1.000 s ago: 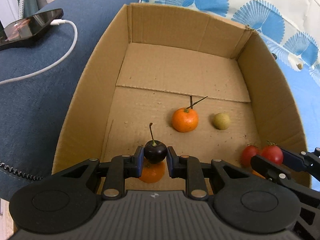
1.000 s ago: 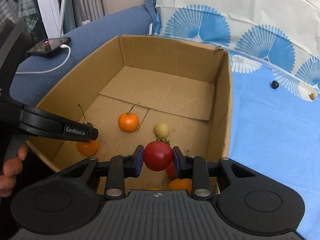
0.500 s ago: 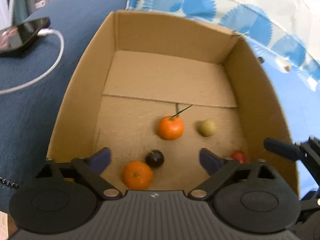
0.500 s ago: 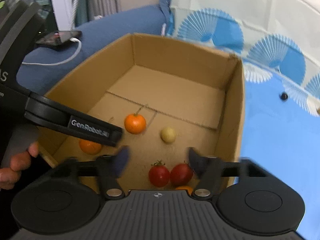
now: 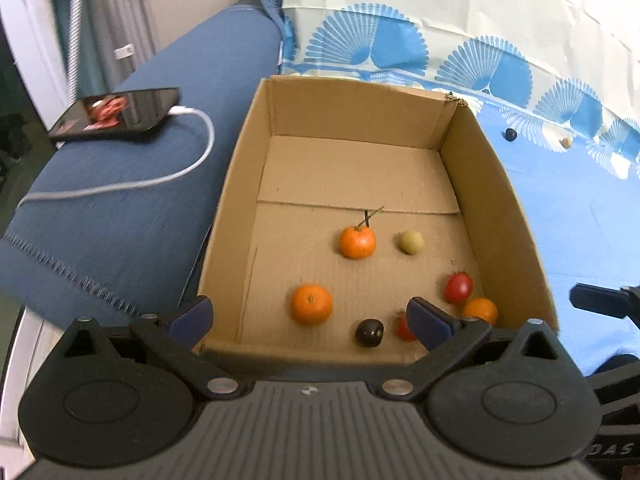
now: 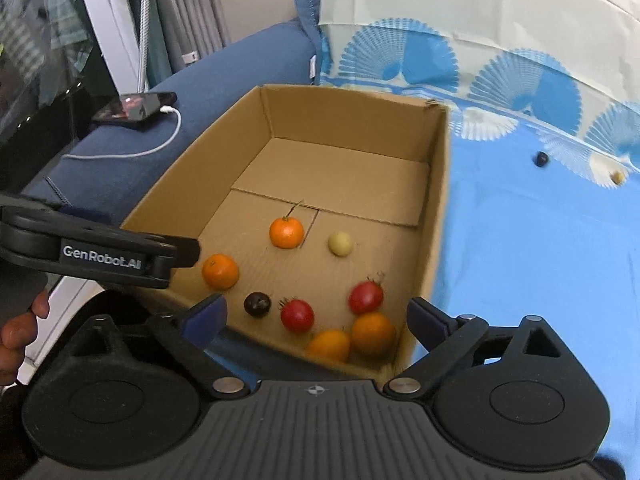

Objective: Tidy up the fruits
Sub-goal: 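Lift both open tools up and away from the box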

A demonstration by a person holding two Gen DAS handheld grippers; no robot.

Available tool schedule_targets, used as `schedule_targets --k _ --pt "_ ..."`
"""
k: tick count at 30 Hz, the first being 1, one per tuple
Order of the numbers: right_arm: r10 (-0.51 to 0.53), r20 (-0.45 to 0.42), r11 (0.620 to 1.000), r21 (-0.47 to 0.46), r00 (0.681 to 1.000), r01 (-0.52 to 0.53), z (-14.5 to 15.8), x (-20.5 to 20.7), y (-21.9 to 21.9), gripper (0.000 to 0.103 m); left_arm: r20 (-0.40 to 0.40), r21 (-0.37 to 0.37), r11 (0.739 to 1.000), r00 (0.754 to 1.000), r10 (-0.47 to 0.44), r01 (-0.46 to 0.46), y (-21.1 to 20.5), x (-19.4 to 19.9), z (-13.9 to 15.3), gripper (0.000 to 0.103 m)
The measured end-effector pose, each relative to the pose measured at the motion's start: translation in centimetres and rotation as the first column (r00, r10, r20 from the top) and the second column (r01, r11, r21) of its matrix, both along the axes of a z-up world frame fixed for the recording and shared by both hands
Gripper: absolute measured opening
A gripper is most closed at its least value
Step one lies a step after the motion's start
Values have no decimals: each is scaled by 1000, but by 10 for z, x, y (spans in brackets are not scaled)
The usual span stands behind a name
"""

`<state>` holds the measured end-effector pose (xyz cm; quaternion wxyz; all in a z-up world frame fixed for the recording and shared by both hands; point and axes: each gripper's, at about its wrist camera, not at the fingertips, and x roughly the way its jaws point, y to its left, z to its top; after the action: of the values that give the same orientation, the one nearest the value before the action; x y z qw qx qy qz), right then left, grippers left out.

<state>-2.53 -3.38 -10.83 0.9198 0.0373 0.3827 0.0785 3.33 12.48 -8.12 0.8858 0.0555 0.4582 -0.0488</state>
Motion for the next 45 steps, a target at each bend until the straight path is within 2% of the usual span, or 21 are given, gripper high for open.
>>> schedule_targets --k 6,11,23,33,45 --pt "-20 61 1000 -17 998 21 21 -40 6 100 6 6 1000 1000 5 -5 2 -36 11 103" --pt "-27 126 999 -32 992 31 34 -69 13 102 67 6 1000 998 0 0 -3 -65 28 103" --pt "-72 225 997 6 972 72 54 -119 9 102 171 12 1000 985 -23 22 -14 -110 60 103" --pt "-77 277 997 3 958 79 64 -140 10 102 218 1 1000 976 -21 21 -12 -130 71 103" --pt "-79 273 997 8 959 80 63 -142 12 102 226 -4 1000 974 -17 18 -7 -133 73 103"
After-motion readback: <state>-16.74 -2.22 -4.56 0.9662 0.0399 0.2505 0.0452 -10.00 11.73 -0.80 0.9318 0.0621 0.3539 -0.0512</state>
